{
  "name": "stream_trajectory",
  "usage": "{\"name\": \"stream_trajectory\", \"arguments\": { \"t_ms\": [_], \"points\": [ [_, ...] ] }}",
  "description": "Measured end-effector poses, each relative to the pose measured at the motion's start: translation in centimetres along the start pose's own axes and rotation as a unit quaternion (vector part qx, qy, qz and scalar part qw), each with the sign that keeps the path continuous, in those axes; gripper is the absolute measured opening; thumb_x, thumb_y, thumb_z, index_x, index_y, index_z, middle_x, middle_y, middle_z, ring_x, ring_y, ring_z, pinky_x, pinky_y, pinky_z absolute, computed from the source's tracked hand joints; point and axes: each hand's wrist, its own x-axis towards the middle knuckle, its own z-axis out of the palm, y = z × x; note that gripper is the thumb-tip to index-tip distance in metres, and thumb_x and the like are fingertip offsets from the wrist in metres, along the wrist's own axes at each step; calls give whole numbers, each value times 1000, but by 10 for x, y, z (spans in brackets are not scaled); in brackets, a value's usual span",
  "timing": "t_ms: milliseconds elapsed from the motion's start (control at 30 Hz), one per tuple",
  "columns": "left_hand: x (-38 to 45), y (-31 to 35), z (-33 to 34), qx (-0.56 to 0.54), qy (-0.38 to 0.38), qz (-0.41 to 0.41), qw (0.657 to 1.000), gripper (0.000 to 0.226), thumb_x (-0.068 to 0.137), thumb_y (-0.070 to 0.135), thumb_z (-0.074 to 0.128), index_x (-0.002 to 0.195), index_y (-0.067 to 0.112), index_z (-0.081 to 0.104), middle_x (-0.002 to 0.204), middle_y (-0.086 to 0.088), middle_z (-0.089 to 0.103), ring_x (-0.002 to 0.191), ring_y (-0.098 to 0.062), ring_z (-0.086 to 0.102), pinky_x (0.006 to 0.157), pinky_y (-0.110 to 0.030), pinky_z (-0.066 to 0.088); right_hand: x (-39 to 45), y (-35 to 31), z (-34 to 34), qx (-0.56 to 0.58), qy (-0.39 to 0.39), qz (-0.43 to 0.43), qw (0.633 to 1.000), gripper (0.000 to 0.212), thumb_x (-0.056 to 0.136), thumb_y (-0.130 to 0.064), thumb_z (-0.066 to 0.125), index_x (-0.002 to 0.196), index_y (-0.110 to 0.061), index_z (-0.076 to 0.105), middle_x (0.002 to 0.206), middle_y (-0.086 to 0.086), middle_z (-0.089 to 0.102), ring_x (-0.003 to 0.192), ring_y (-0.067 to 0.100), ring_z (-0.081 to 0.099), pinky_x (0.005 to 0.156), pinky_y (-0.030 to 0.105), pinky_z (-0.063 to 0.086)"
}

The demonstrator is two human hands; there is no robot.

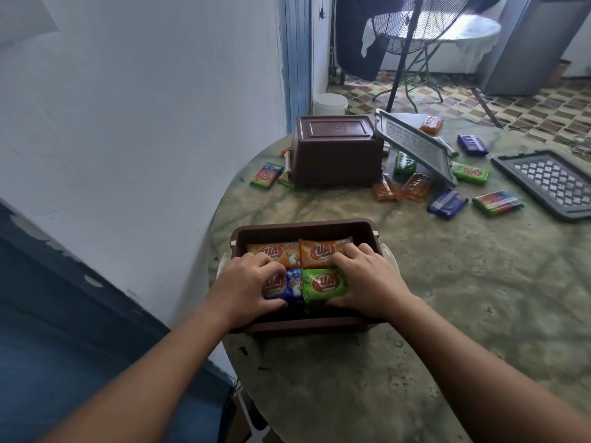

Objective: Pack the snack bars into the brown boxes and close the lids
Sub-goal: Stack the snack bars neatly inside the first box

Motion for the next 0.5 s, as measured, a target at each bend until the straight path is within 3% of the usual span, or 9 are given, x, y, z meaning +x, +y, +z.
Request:
{"name": "stream_trajectory", "arguments": {
  "t_ms": [267,400,500],
  "points": [
    [-1,0,0,-3,1,4,1000,61,79,61,76,132,36,60,133,11,58,121,-16,49,104,-40,43,-1,2,3,2,15,-3,1000,73,78,-71,70,141,-45,46,142,-6,44,119,18,42,99,36,44],
    [-2,-1,1,-17,8,11,1000,66,77,78,67,127,36,63,127,11,58,115,-12,49,98,-39,47,-2,0,6,17,26,5,999,70,78,-85,56,135,-44,52,137,-7,48,118,16,43,98,37,45],
    [-1,0,2,-54,83,-7,995,76,77,86,57,125,27,65,118,7,56,109,-11,48,90,-32,48,0,0,7,71,119,38,990,64,86,-82,48,125,-34,63,122,-5,51,113,17,45,93,39,49]
  ]
}}
